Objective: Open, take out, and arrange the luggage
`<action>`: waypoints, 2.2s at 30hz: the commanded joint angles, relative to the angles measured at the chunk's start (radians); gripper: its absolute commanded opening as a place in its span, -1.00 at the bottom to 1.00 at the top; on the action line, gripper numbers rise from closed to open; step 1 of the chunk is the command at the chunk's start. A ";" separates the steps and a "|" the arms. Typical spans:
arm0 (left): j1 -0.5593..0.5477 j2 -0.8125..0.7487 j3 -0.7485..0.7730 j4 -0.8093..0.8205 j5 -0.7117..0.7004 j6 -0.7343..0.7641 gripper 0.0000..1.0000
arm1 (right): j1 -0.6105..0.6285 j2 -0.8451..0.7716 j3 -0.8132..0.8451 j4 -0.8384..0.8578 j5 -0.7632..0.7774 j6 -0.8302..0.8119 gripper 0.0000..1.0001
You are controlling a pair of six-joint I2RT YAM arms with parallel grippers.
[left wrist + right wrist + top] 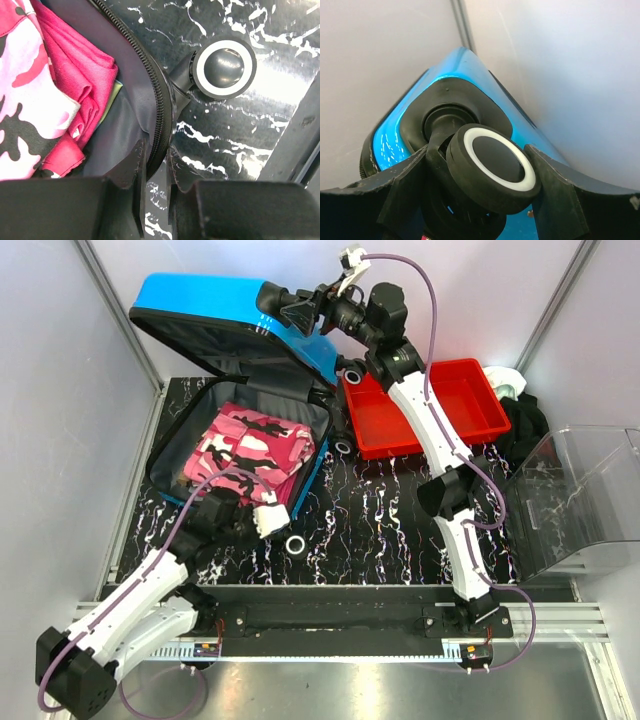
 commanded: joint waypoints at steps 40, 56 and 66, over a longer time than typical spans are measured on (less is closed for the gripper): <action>0.005 0.381 0.229 0.001 0.198 -0.198 -0.99 | -0.075 0.267 0.022 0.539 0.727 0.271 -1.00; 0.000 0.415 0.263 0.129 0.097 -0.213 -1.00 | -0.081 0.080 -0.303 0.607 0.578 0.118 0.68; 0.004 0.464 0.275 0.152 0.101 -0.223 -1.00 | -0.143 -0.189 -0.536 0.544 0.342 0.150 0.99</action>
